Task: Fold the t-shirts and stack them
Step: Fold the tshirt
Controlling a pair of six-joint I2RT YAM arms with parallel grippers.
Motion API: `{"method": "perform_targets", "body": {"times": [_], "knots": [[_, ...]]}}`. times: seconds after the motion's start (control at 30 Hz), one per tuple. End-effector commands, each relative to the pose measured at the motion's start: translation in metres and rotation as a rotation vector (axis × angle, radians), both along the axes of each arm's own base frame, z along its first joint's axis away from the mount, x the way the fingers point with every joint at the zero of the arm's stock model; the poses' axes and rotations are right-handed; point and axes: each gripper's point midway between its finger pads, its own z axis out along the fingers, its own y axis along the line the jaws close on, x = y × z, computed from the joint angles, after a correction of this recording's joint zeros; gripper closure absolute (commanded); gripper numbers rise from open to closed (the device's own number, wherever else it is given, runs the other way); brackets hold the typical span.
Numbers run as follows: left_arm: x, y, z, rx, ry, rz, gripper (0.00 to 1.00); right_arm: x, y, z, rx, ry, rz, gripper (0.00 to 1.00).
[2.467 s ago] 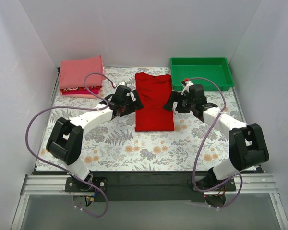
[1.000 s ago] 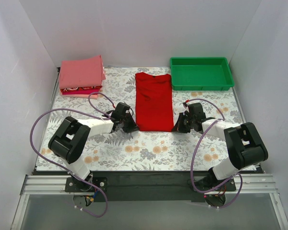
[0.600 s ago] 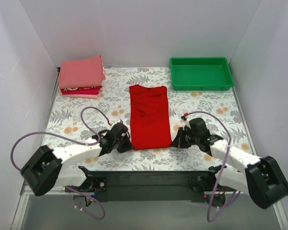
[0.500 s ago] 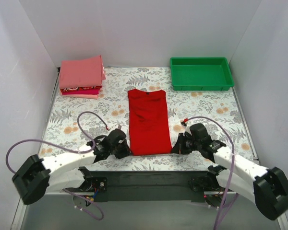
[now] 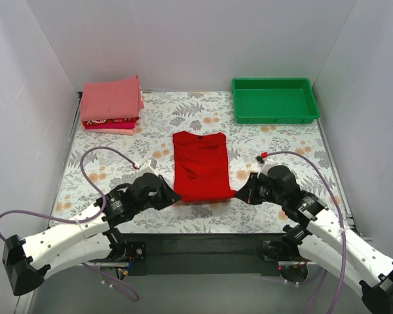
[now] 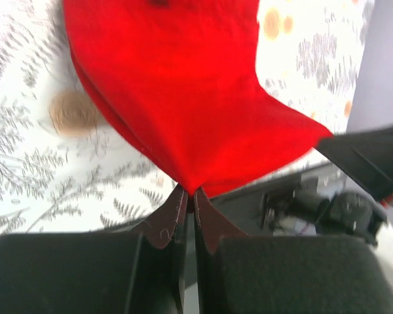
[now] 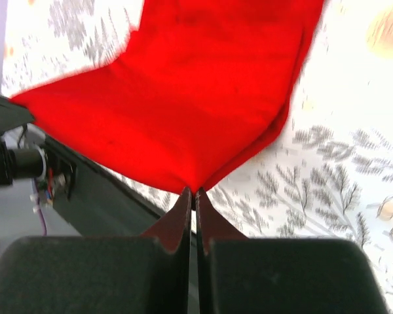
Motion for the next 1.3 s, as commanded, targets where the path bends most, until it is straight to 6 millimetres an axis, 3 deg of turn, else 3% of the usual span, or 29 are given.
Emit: {"method": "perform_targets", "body": {"times": [0.0, 0.03, 0.1, 0.13, 0.2, 0.37, 0.4, 0.47, 0.67, 0.9, 1.17, 1.27], "knots": [[0.036, 0.014, 0.011, 0.106, -0.071, 0.178, 1.00, 0.036, 0.000, 0.042, -0.012, -0.139, -0.096, 0.99], [0.041, 0.013, 0.015, 0.118, -0.075, 0.199, 1.00, 0.047, -0.001, 0.059, -0.005, -0.181, -0.125, 0.99], [0.051, 0.010, 0.031, 0.126, -0.099, 0.222, 1.00, 0.060, -0.001, 0.067, -0.030, -0.207, -0.160, 0.99], [0.057, 0.010, 0.028, 0.164, -0.109, 0.225, 1.00, 0.070, -0.003, 0.080, -0.034, -0.236, -0.198, 0.99], [0.070, 0.006, 0.043, 0.162, -0.145, 0.243, 1.00, 0.081, -0.003, 0.082, -0.064, -0.242, -0.222, 0.99], [0.100, 0.003, 0.048, 0.196, -0.147, 0.265, 1.00, 0.108, 0.002, 0.103, -0.098, -0.285, -0.250, 0.99], [0.115, 0.005, 0.054, 0.188, -0.155, 0.289, 1.00, 0.124, 0.006, 0.101, -0.121, -0.278, -0.246, 0.99], [0.121, 0.003, 0.054, 0.188, -0.161, 0.282, 1.00, 0.133, 0.004, 0.109, -0.114, -0.293, -0.257, 0.99], [0.154, 0.010, 0.049, 0.198, -0.143, 0.304, 1.00, 0.168, 0.006, 0.118, -0.085, -0.302, -0.249, 0.99], [0.184, 0.026, 0.043, 0.262, -0.133, 0.383, 1.00, 0.198, 0.014, 0.106, -0.064, -0.259, -0.183, 0.99], [0.219, 0.030, 0.042, 0.273, -0.131, 0.396, 1.00, 0.238, 0.024, 0.118, -0.039, -0.278, -0.151, 0.99], [0.235, 0.033, 0.036, 0.281, -0.117, 0.401, 1.00, 0.253, 0.029, 0.106, -0.042, -0.245, -0.139, 0.99]]}}
